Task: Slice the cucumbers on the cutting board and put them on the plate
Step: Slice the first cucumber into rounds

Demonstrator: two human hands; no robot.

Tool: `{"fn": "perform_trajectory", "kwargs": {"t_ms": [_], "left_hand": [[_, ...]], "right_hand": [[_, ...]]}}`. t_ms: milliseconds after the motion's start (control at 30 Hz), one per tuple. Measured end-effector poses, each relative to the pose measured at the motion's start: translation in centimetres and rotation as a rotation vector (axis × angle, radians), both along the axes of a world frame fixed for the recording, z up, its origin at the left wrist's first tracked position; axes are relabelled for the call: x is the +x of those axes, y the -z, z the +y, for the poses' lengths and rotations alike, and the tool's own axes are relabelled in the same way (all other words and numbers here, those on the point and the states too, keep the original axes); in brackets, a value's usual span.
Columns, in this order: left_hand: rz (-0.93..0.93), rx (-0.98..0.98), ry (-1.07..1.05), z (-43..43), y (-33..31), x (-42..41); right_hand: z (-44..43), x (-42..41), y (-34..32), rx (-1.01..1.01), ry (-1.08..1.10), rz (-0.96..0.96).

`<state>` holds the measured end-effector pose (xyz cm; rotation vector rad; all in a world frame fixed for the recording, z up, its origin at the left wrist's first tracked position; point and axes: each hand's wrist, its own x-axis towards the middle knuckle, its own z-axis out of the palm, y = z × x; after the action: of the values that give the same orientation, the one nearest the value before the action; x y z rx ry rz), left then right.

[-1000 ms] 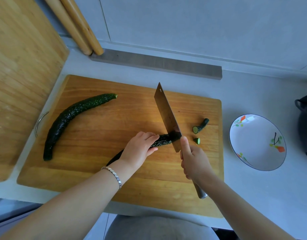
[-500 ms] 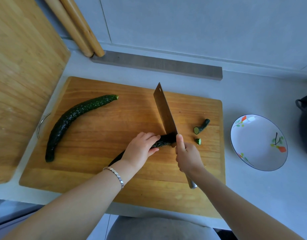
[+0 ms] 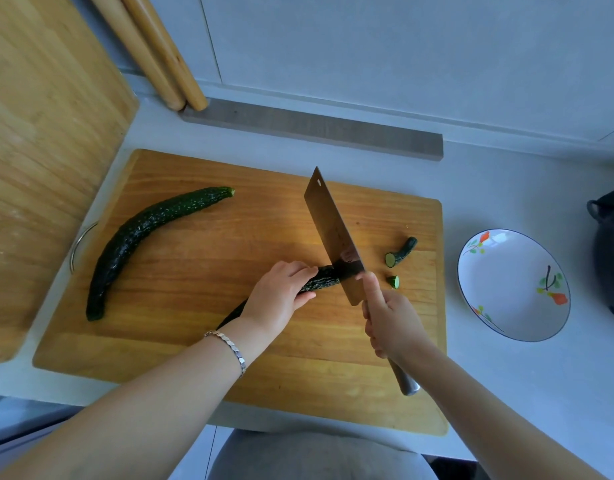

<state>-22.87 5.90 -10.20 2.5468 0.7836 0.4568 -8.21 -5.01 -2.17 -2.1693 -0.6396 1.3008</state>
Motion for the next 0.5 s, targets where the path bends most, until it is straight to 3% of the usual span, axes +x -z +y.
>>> {"fn": "perform_trajectory", "kwargs": {"t_ms": [500], "left_hand": [[0.029,0.028,-0.018,-0.1,-0.1,-0.2]], "right_hand": [[1.0,-0.8,2.5,-0.017,0.028,-0.043]]}}
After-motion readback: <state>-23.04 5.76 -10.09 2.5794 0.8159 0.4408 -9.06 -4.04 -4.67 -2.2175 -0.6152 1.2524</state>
